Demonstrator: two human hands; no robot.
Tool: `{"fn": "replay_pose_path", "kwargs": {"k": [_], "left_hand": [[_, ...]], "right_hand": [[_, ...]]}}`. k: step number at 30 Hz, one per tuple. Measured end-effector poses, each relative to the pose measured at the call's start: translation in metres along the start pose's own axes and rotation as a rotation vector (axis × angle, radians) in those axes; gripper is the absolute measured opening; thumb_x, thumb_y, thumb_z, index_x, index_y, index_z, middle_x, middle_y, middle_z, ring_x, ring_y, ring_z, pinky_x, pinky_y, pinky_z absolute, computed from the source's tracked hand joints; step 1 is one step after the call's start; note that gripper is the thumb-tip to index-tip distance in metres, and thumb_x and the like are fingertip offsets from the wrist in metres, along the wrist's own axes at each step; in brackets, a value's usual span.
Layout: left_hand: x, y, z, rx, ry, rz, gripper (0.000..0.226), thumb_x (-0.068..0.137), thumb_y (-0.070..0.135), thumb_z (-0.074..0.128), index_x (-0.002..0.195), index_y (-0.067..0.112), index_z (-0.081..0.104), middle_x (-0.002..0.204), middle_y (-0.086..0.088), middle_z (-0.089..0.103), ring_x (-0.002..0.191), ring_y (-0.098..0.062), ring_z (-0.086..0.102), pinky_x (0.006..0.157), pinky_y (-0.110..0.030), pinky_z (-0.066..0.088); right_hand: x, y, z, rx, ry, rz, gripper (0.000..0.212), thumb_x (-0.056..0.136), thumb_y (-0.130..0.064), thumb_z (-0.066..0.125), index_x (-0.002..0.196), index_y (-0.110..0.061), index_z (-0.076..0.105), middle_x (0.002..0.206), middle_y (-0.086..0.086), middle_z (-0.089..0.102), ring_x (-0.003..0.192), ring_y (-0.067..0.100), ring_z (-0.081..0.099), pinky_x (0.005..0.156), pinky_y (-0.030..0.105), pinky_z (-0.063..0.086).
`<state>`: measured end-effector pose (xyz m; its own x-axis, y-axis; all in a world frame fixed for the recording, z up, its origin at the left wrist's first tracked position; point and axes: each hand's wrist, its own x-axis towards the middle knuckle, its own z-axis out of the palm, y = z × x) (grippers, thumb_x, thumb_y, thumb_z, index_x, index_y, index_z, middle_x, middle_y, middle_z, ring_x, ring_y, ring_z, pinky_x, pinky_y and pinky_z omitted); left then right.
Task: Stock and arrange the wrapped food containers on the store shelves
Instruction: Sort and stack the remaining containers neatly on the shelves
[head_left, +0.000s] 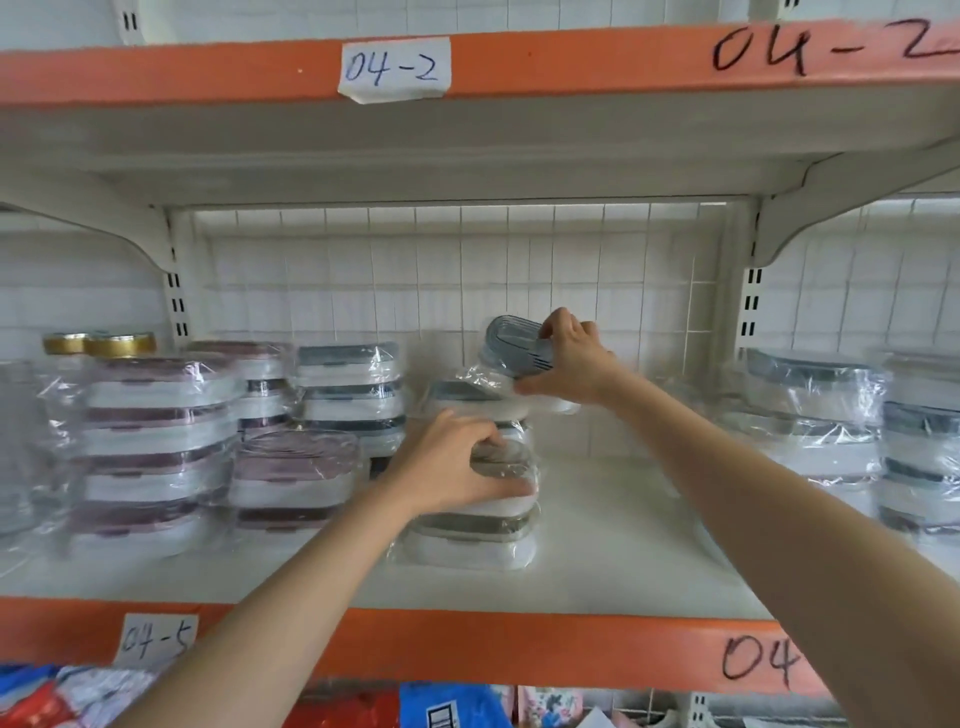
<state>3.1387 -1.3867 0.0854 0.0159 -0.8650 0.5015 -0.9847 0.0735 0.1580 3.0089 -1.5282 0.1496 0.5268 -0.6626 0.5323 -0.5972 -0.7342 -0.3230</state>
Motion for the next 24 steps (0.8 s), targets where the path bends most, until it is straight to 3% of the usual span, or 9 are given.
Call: {"fn": "replay_pose_path", "kwargs": {"k": [4,6,8,11,14,18,21,24], "left_hand": [[-0.001,-0.011,0.008,-0.043,0.071,0.054,0.06,0.063,0.068,0.071,0.101,0.022,0.07,0.093,0.016,0.063,0.093,-0.008,0.053,0.083,-0.019,0.035],[0.007,-0.013,0.006,-0.049,0.045,0.035,0.059,0.061,0.07,0.07,0.099,0.024,0.07,0.083,0.025,0.054,0.09,-0.005,0.048,0.078,-0.021,0.036],[0.012,-0.015,0.005,-0.052,0.037,0.028,0.057,0.06,0.071,0.07,0.095,0.026,0.069,0.079,0.024,0.049,0.09,-0.006,0.048,0.078,-0.023,0.039],[0.009,-0.018,0.009,-0.019,0.062,0.05,0.059,0.06,0.074,0.066,0.097,0.028,0.068,0.089,0.019,0.055,0.094,-0.008,0.05,0.083,-0.022,0.038],[0.005,-0.019,0.011,-0.023,0.069,0.028,0.062,0.06,0.077,0.061,0.1,0.03,0.065,0.094,0.02,0.055,0.097,-0.007,0.047,0.084,-0.022,0.036],[0.002,-0.008,0.008,0.072,-0.017,-0.008,0.059,0.068,0.077,0.054,0.101,0.028,0.056,0.101,0.014,0.052,0.105,-0.013,0.046,0.092,-0.032,0.039],[0.002,0.006,0.005,0.233,-0.128,-0.084,0.069,0.068,0.08,0.044,0.107,0.024,0.049,0.111,0.006,0.047,0.111,-0.021,0.044,0.094,-0.041,0.041],[0.008,0.025,0.006,0.302,-0.145,-0.15,0.076,0.072,0.077,0.047,0.119,0.017,0.047,0.125,-0.004,0.045,0.118,-0.027,0.042,0.093,-0.04,0.04]], "right_hand": [[0.035,-0.018,0.025,0.055,-0.039,-0.084,0.062,0.069,-0.043,0.076,0.107,-0.017,0.035,0.11,-0.003,0.038,0.106,0.018,0.034,0.09,0.042,0.04],[0.047,-0.02,0.037,0.014,-0.105,-0.122,0.061,0.077,-0.045,0.07,0.122,-0.017,0.041,0.129,0.0,0.039,0.122,0.024,0.033,0.1,0.045,0.036],[0.054,-0.018,0.046,-0.063,-0.153,-0.101,0.06,0.085,-0.049,0.06,0.136,-0.026,0.039,0.144,-0.001,0.027,0.133,0.025,0.022,0.104,0.048,0.026],[0.055,-0.016,0.047,-0.14,-0.146,-0.09,0.06,0.089,-0.052,0.052,0.143,-0.035,0.032,0.14,0.002,0.028,0.131,0.026,0.023,0.105,0.046,0.026],[0.046,-0.013,0.036,-0.11,-0.156,-0.108,0.065,0.092,-0.045,0.052,0.148,-0.026,0.024,0.148,0.004,0.031,0.135,0.026,0.028,0.11,0.044,0.027],[0.012,-0.004,0.014,-0.133,-0.163,-0.131,0.061,0.092,-0.039,0.055,0.144,-0.016,0.034,0.149,0.004,0.032,0.137,0.023,0.028,0.11,0.037,0.028],[-0.02,0.011,-0.012,-0.248,-0.185,-0.128,0.06,0.092,-0.038,0.055,0.143,-0.015,0.036,0.148,0.003,0.035,0.135,0.023,0.03,0.109,0.039,0.03],[-0.049,0.036,-0.048,-0.362,-0.17,-0.101,0.058,0.092,-0.041,0.054,0.142,-0.017,0.037,0.145,0.002,0.039,0.134,0.022,0.032,0.108,0.041,0.03]]}}
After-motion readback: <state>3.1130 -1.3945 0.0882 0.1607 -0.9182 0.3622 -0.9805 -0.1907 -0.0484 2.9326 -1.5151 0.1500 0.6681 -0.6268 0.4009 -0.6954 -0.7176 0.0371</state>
